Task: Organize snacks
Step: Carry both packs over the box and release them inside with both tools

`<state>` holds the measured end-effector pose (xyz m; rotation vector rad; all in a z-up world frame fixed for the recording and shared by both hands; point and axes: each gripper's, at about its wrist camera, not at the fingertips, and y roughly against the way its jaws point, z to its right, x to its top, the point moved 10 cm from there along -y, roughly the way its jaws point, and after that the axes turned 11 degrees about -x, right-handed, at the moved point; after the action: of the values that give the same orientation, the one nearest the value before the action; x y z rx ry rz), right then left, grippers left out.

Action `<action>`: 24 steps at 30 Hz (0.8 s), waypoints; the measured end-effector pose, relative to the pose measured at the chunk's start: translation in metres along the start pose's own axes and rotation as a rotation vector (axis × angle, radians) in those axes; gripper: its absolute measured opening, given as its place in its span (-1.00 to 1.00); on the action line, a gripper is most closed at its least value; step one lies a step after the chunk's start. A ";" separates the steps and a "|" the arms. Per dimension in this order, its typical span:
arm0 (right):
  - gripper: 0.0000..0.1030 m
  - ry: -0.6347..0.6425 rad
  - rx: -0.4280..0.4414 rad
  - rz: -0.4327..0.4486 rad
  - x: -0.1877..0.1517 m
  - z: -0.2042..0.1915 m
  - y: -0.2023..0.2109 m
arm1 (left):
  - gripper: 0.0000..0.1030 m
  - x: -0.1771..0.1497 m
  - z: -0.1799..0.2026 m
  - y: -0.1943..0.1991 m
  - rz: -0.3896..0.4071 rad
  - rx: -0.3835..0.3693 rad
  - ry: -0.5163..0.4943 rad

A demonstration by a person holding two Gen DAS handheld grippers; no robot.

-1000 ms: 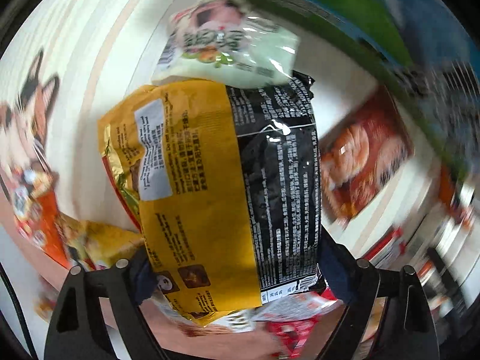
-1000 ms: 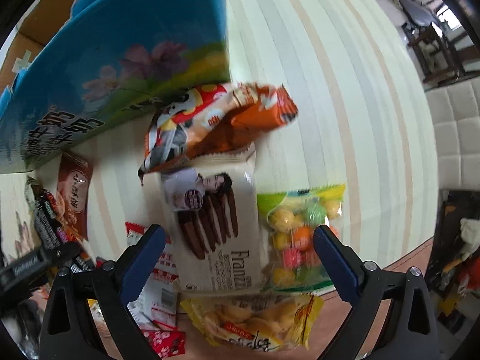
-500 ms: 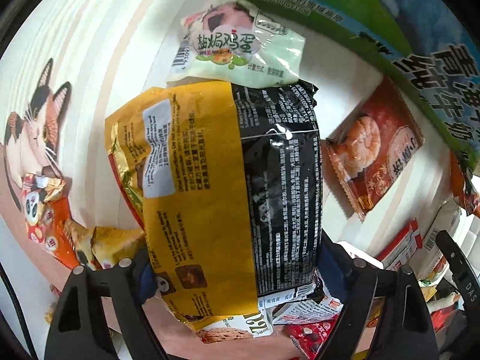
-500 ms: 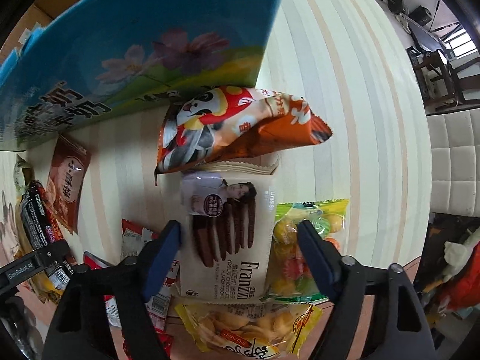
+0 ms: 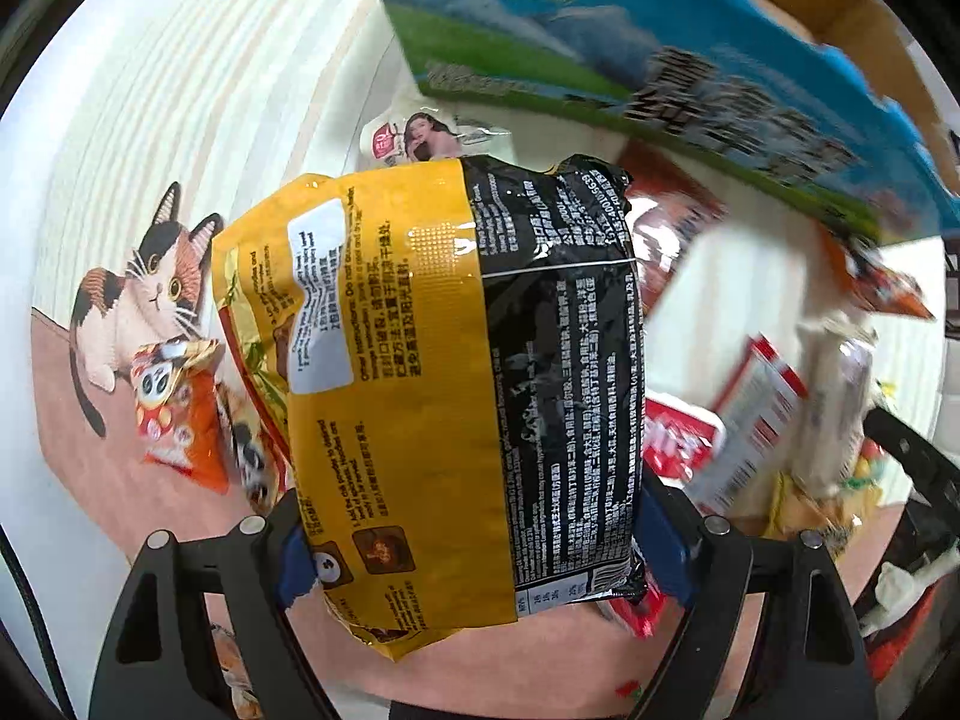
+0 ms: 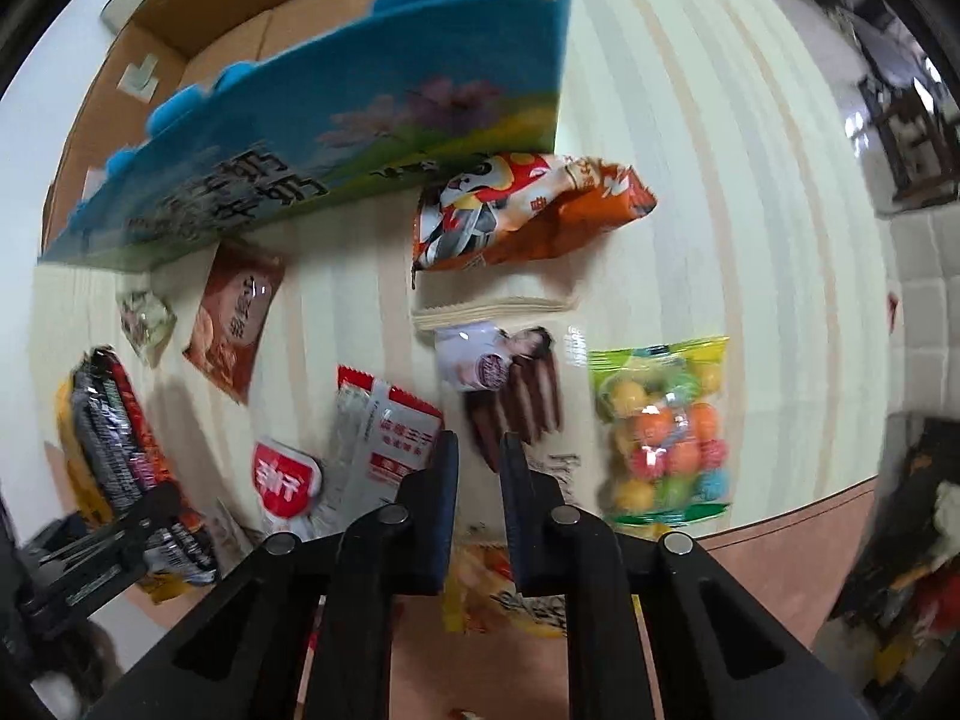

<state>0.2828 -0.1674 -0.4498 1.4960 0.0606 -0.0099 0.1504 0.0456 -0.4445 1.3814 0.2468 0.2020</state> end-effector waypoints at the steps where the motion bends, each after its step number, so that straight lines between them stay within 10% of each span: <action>1: -0.62 0.029 0.010 0.010 -0.003 0.002 0.002 | 0.66 -0.003 0.014 -0.014 0.003 -0.003 -0.002; 8: 0.33 0.007 0.075 -0.113 0.017 0.021 -0.020 | 0.66 -0.008 0.009 -0.023 0.016 0.004 0.005; 15: 0.13 0.070 -0.046 -0.085 0.022 0.020 -0.036 | 0.66 -0.002 0.009 -0.033 0.000 0.030 0.005; 24: 0.13 0.037 0.113 -0.023 -0.012 0.049 0.033 | 0.66 0.005 0.030 0.011 0.062 0.019 -0.032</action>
<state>0.2737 -0.2140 -0.4123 1.6083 0.1092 -0.0043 0.1636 0.0204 -0.4286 1.4108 0.1796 0.2293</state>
